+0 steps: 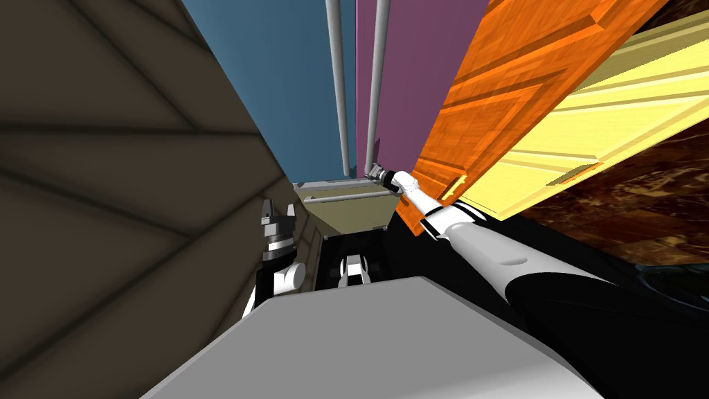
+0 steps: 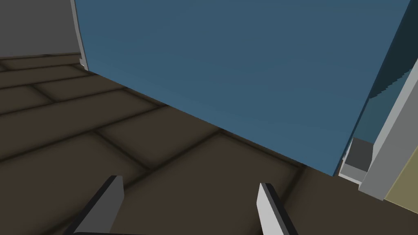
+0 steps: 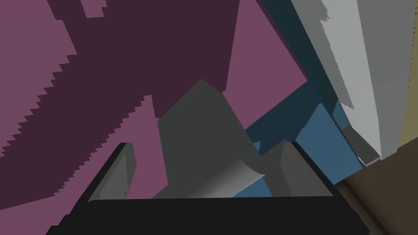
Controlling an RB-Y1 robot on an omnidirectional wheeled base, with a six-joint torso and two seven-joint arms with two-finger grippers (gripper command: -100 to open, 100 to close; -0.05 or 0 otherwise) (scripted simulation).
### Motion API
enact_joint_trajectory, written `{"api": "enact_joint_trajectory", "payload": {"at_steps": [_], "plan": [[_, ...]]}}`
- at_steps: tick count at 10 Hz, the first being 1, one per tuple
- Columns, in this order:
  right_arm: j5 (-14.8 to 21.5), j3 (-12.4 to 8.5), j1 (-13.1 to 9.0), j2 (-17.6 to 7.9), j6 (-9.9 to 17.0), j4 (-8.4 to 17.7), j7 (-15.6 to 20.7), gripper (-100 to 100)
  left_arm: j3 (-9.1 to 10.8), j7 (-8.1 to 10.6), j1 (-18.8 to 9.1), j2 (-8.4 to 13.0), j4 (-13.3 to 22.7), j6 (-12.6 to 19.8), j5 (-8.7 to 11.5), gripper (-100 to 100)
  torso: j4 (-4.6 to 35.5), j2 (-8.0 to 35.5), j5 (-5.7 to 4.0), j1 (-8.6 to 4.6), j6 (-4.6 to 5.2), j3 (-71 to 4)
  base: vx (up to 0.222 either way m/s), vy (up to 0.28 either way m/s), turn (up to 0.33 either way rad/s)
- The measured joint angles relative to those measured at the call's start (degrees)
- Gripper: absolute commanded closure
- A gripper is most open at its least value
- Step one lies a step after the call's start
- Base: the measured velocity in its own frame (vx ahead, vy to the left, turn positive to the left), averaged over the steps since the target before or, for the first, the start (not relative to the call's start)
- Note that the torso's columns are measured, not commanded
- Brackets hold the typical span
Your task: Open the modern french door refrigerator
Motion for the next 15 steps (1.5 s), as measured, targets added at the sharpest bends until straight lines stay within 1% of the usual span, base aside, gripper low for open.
{"api": "enact_joint_trajectory", "payload": {"at_steps": [1,2,3,4,5,6,7,8,9,11,12,13,15], "plan": [[0.0,0.1,0.0,-0.4,0.4,0.1,-0.2,-100,0.00,0.00,0.0,0.0,0.0,0.0,0.0,0,0.0,0.1,0.02,0.00,-0.01,0.0,-0.009,0.100,-0.026],[0.4,1.0,0.1,-1.4,1.4,-0.6,-1.9,-100,0.01,0.00,0.0,0.0,0.0,0.0,0.0,0,0.0,0.1,0.02,0.00,0.01,0.1,-0.002,0.045,-0.013],[0.4,1.0,0.1,-1.5,1.6,-0.7,-2.4,-100,0.01,0.00,0.0,0.0,0.0,0.0,0.0,0,0.0,0.1,0.00,-0.07,-0.02,0.0,0.001,0.008,-0.003],[0.4,1.0,0.1,-1.5,1.6,-0.7,-2.3,100,0.01,0.00,0.0,0.0,0.0,0.0,0.0,0,0.0,0.1,0.01,-0.02,-0.03,0.0,0.007,-0.001,-0.011],[0.4,0.9,-0.1,-1.7,1.8,-0.7,-2.4,100,0.02,0.00,0.0,0.0,0.0,0.0,0.0,0,-0.1,0.0,0.03,0.12,-0.08,0.0,-0.053,-0.204,0.048],[-0.3,0.0,-0.6,-0.4,0.3,0.2,-0.9,100,0.03,0.00,0.0,0.0,0.0,0.0,0.0,0,0.0,0.2,-0.03,-0.27,-0.19,0.1,-0.089,-0.280,0.100],[-0.5,0.0,-0.9,0.3,-0.6,-0.1,-0.1,100,0.04,0.00,0.0,0.0,0.0,0.0,0.0,0,0.0,0.3,-0.10,-0.30,0.06,0.2,-0.062,-0.135,0.052],[-0.2,0.9,-0.5,0.0,-0.5,-1.7,-1.1,100,0.02,0.00,0.0,0.0,0.0,0.0,0.0,0,0.0,0.1,0.00,0.11,0.30,0.1,-0.099,-0.173,0.006],[-0.5,1.0,0.0,0.4,-0.9,-2.9,-1.1,100,0.03,0.00,0.0,0.0,0.0,0.0,0.0,0,-0.1,0.2,0.01,0.06,0.09,0.1,-0.110,-0.213,0.042],[-1.0,1.1,-0.4,1.4,-3.1,-3.1,-0.4,100,0.03,0.00,0.0,0.0,0.0,0.0,0.0,0,0.0,0.0,0.03,-0.03,0.09,0.0,-0.091,-0.190,0.042],[-0.7,1.9,0.1,1.0,-3.1,-4.6,-1.3,100,0.03,0.00,0.0,0.0,0.0,0.0,0.0,0,0.0,-0.1,0.08,0.24,0.13,-0.1,-0.065,-0.201,0.014],[-0.5,2.9,0.0,1.1,-3.2,-6.1,-2.4,100,0.03,0.00,0.0,0.0,0.0,0.0,0.0,0,0.1,-0.1,0.13,0.20,-0.13,0.0,-0.068,-0.239,0.070],[-0.9,3.1,0.2,1.8,-4.7,-7.5,-2.3,100,0.03,0.00,0.0,0.0,0.0,0.0,0.0,0,0.1,0.0,0.07,0.05,0.04,0.0,-0.086,-0.245,0.061]]}}
